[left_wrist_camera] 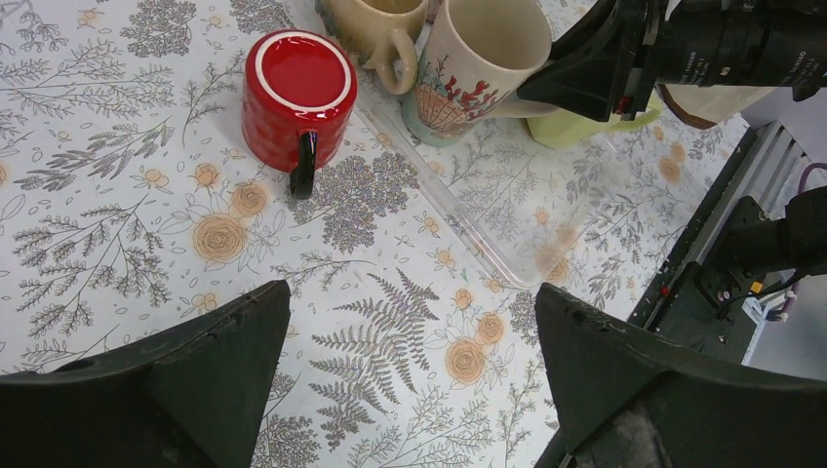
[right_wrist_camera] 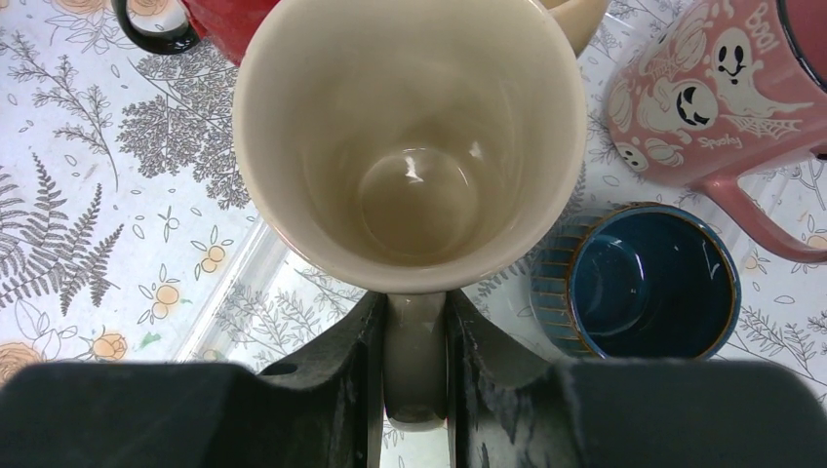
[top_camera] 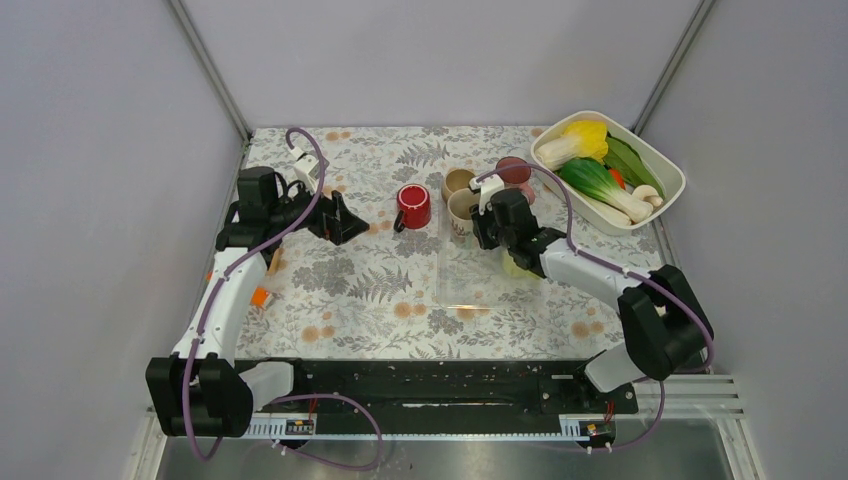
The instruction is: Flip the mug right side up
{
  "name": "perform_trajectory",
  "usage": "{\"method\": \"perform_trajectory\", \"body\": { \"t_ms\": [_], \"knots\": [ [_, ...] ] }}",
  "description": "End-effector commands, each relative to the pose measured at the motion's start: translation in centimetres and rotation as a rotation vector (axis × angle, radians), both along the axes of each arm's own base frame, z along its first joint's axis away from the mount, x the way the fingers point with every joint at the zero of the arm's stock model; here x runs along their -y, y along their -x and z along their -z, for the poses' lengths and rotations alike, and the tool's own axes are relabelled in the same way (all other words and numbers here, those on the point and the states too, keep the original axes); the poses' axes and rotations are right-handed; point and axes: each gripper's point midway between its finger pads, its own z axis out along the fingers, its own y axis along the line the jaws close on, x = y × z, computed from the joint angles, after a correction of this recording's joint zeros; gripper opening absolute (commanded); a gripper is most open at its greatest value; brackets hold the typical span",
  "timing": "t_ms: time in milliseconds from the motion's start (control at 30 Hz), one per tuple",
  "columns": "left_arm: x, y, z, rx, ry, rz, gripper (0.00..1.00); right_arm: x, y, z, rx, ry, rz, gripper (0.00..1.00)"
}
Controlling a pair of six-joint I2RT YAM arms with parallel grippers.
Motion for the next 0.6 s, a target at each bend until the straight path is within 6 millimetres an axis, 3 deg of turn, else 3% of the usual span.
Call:
{"method": "perform_trajectory", "body": {
  "t_ms": [0,400,567],
  "knots": [
    [0.4,0.1,-1.4,0.068,0.022,0.029,0.99,-0.3,-2.8,-3.4,0.131,0.001,0.047,0.00],
    [0.4,0.1,-1.5,0.069,0.025,0.033,0.99,0.1,-3.7,-2.4,0.112,0.046,0.083,0.08],
    [0.4,0.2,-1.4,0.069,0.026,0.034,0.99,0.2,-3.4,-2.7,0.117,0.043,0.080,0.35]
  ]
}}
